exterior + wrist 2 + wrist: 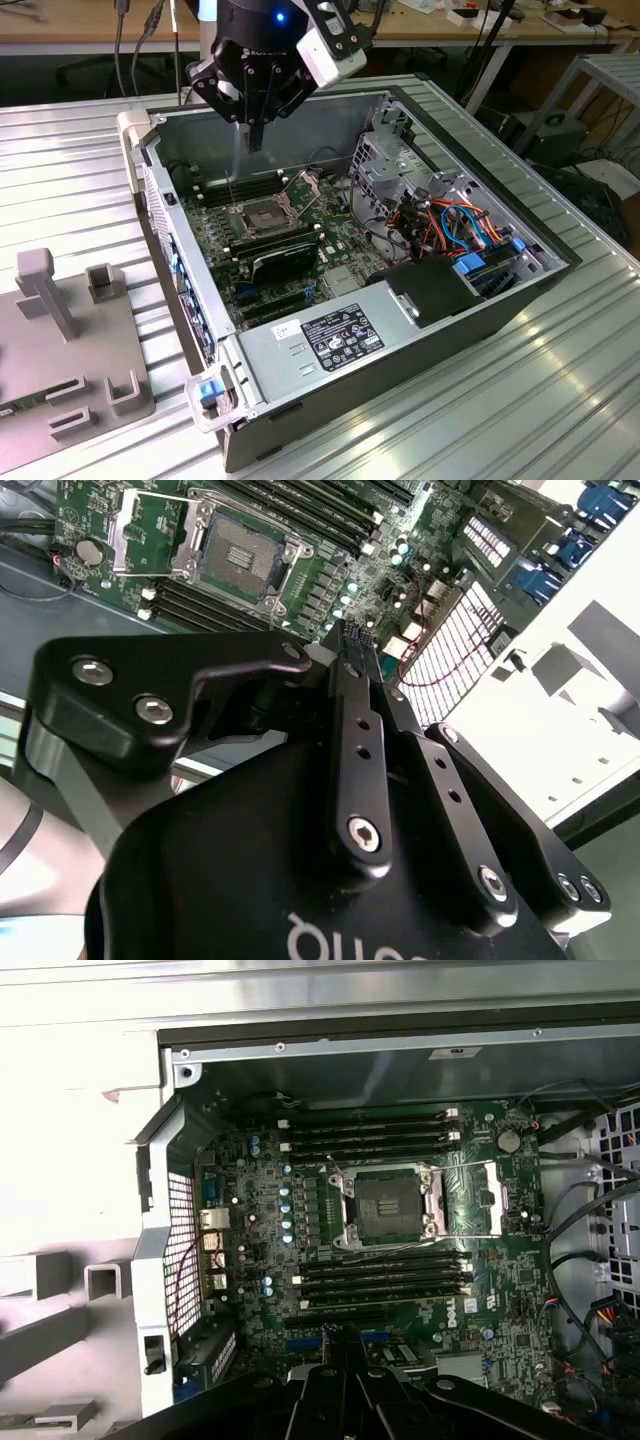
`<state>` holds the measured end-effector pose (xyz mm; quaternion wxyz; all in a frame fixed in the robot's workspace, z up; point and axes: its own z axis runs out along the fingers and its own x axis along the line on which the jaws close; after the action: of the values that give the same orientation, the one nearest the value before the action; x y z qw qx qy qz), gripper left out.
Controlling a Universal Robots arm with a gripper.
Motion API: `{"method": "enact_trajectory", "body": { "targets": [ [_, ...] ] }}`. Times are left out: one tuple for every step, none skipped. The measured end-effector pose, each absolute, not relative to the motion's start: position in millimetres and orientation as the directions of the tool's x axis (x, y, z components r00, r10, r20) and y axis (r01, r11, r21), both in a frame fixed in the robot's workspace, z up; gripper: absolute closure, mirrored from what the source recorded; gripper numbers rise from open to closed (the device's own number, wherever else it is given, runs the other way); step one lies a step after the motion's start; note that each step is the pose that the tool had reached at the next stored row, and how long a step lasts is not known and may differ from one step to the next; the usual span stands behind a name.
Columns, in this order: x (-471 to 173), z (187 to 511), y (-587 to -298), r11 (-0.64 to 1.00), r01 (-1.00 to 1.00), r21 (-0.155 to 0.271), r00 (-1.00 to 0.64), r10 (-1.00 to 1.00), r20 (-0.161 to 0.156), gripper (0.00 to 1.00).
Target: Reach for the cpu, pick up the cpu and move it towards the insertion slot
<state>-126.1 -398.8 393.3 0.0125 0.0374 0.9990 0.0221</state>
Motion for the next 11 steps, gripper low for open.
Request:
{"method": "enact_trajectory", "body": {
  "targets": [
    [-126.1,393.3,-398.8,0.996,0.074,0.045,-0.997,0.075,-0.023,0.89],
    [-126.1,393.3,-398.9,0.996,0.074,0.045,-0.997,0.075,-0.023,0.89],
    [-126.3,393.2,-398.8,0.996,0.074,0.045,-0.997,0.075,-0.023,0.89],
    [-126.4,393.2,-398.9,0.996,0.074,0.045,-0.997,0.075,-0.023,0.89],
    [-126.6,393.2,-398.8,0.996,0.074,0.045,-0.997,0.075,-0.023,0.89],
    [-126.7,393.2,-398.9,0.996,0.074,0.045,-0.997,0.075,-0.023,0.89],
    [-127.6,392.8,-398.9,0.996,0.074,0.045,-0.997,0.075,-0.023,0.89],
    [-128.4,392.5,-398.8,0.996,0.074,0.045,-0.997,0.075,-0.022,0.89],
    [-128.5,392.5,-398.8,0.996,0.074,0.045,-0.997,0.075,-0.022,0.89],
    [-128.6,392.4,-398.8,0.996,0.074,0.045,-0.997,0.075,-0.022,0.89],
    [-128.8,392.4,-398.8,0.996,0.074,0.045,-0.997,0.075,-0.022,0.89]
  ]
}}
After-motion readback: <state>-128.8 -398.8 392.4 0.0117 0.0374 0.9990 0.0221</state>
